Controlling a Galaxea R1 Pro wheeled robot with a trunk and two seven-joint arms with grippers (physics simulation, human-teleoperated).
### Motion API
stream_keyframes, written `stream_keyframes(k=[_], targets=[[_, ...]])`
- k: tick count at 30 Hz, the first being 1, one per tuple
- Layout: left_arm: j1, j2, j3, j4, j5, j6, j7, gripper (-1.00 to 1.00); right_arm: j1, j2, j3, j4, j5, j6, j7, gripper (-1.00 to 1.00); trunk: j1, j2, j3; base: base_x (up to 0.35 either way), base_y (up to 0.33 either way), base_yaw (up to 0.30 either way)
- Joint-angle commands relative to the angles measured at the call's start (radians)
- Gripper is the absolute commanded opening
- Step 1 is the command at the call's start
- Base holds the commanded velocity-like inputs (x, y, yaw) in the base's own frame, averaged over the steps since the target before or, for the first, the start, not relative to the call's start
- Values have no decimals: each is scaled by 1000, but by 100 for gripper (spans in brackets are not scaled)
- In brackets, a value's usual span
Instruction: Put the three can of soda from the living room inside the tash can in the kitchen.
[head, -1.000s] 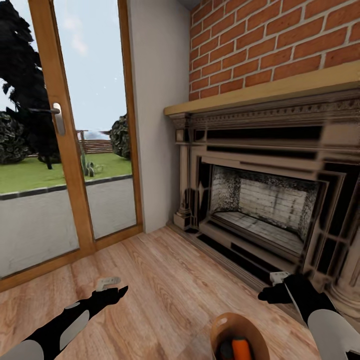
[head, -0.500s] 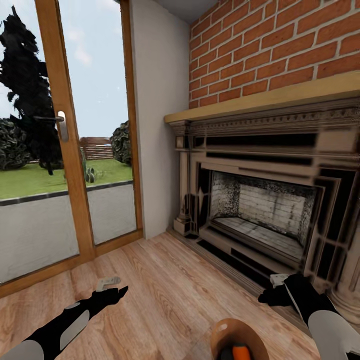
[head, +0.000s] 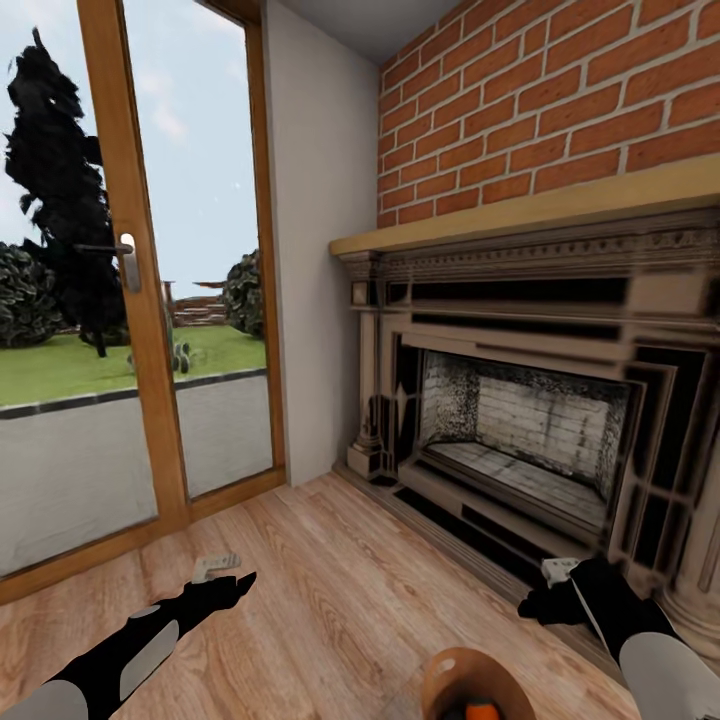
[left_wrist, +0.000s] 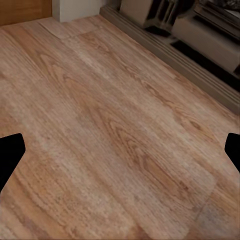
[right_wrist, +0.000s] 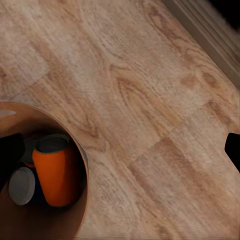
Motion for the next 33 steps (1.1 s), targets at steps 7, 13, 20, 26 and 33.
stream_keyframes(k=[7,13,20,26,33], targets=[[0,0,0,0,0,0,1,100,10,0,0,1,-1,0,1,100,-27,49,11,0,0,0],[0,-1,0,0,0,0,4,100,13,0,-1,3,-1,0,7,100,-50,91,20,0,0,0],[-1,-24,-2,27,0,1,9,100,30,0,-1,2,-1,-2,8,100,-77,140,31,0,0,0],[-5,-55,-4,76,-5,4,28,100,43,-2,-1,2,-1,-8,9,100,-100,182,40,0,0,0],[-5,-100,-4,88,-119,7,112,100,93,-3,-1,2,0,-89,7,100,-127,231,51,0,0,0]])
